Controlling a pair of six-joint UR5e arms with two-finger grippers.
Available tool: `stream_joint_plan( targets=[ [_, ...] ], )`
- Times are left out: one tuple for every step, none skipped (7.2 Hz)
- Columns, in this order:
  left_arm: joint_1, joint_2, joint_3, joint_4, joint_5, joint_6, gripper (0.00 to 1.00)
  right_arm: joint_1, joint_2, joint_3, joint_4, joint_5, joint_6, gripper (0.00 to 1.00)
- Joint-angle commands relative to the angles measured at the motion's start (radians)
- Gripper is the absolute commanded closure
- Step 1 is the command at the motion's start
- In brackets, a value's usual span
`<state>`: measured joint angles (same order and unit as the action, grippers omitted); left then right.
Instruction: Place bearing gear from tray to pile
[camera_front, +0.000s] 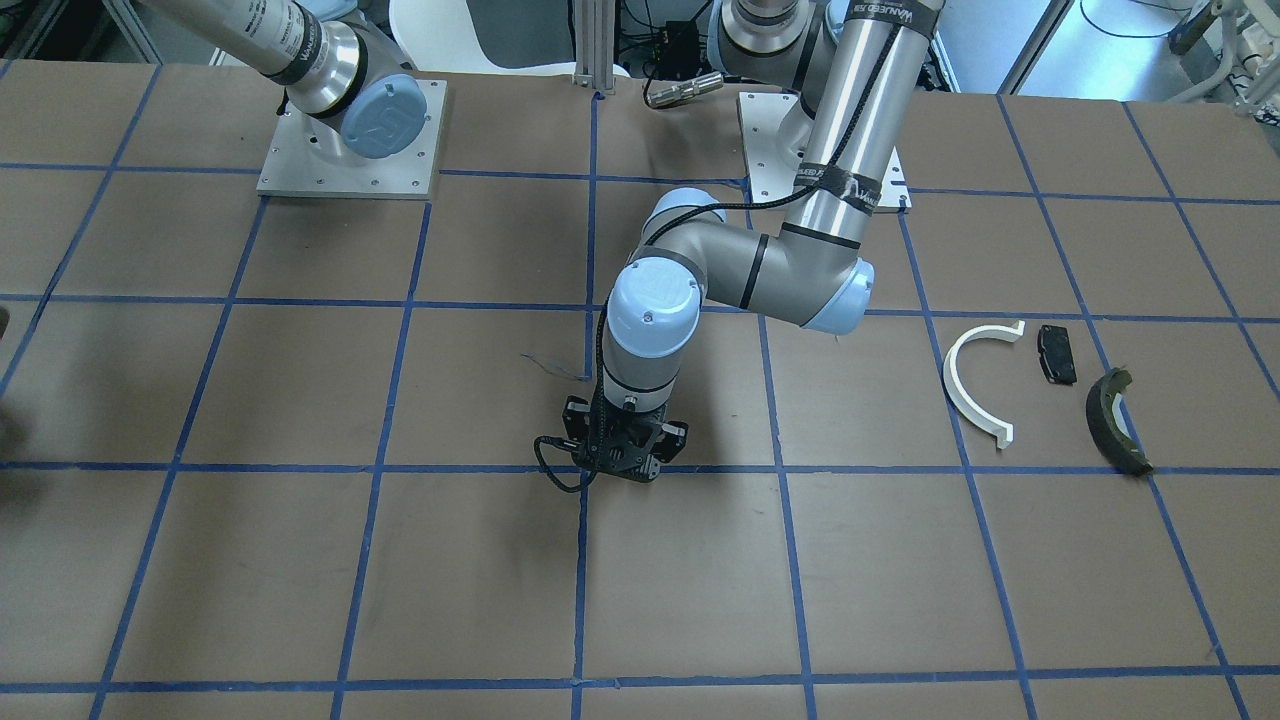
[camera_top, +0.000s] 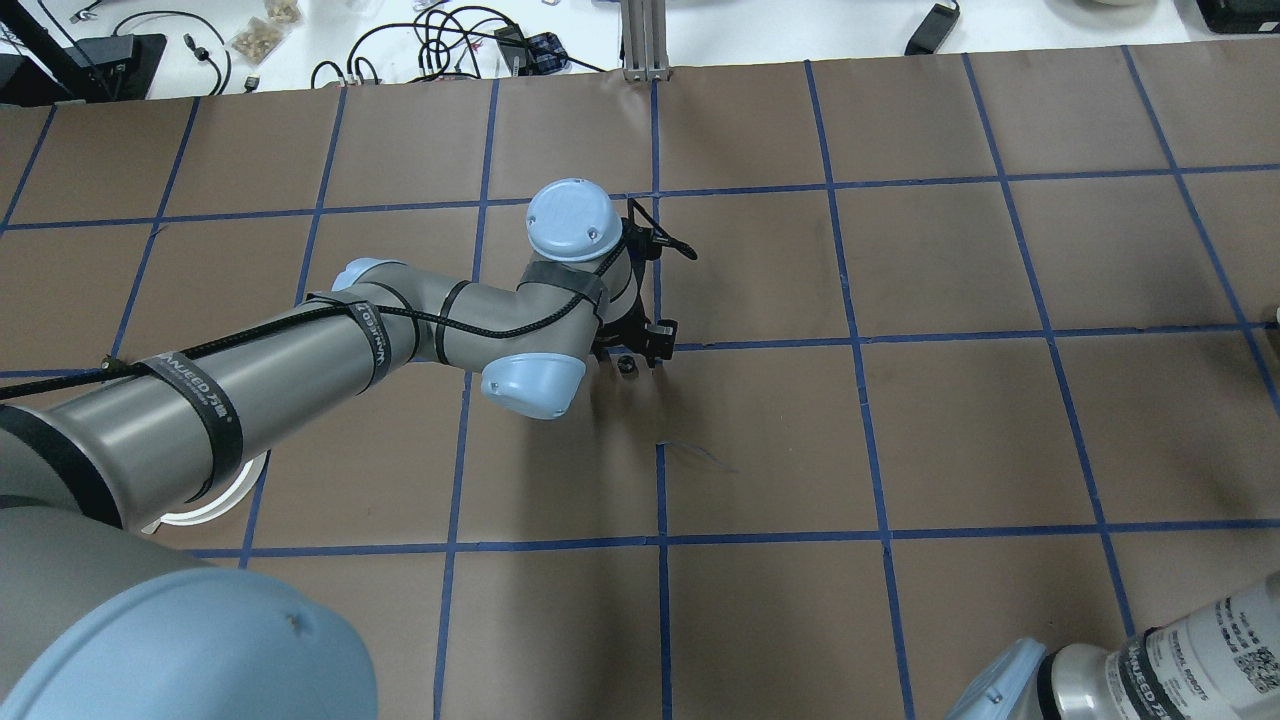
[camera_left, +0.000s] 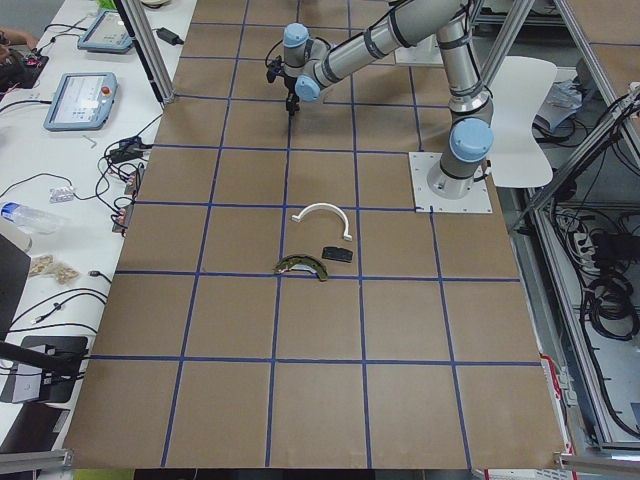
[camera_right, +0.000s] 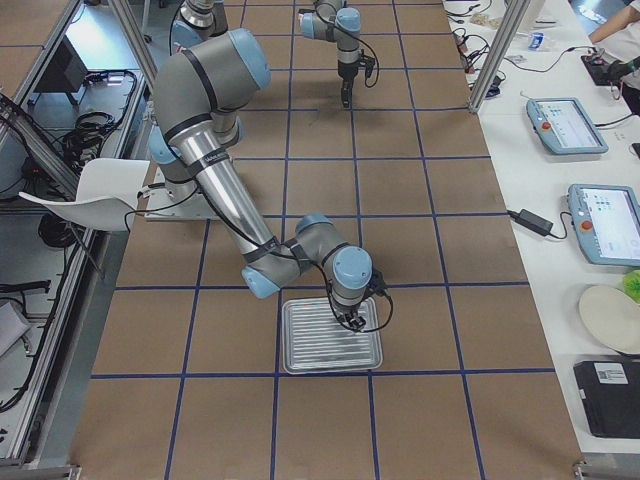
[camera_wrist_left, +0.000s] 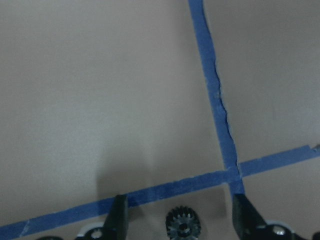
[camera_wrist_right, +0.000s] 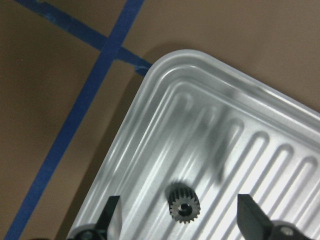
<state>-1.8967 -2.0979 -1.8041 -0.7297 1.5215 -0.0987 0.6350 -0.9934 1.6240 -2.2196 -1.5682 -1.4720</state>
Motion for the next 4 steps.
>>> stream_joint_plan(
  targets=[
    [-0.007, 0.005, -0.001, -0.02, 0.011, 0.001, 0.51, 0.0, 0.01, 0.002, -0.018, -0.004, -0.002, 0.27],
    [-0.008, 0.016, -0.001, -0.046, 0.011, 0.002, 0.55, 0.0, 0.01, 0.002, -0.018, -0.006, -0.001, 0.32],
    [-0.009, 0.013, -0.001, -0.048, 0.011, 0.002, 0.58, 0.0, 0.01, 0.0, -0.018, -0.007, 0.002, 0.43],
    [-0.009, 0.013, -0.001, -0.054, 0.012, 0.002, 0.59, 0.0, 0.01, -0.001, -0.017, -0.012, 0.006, 0.54]
  ],
)
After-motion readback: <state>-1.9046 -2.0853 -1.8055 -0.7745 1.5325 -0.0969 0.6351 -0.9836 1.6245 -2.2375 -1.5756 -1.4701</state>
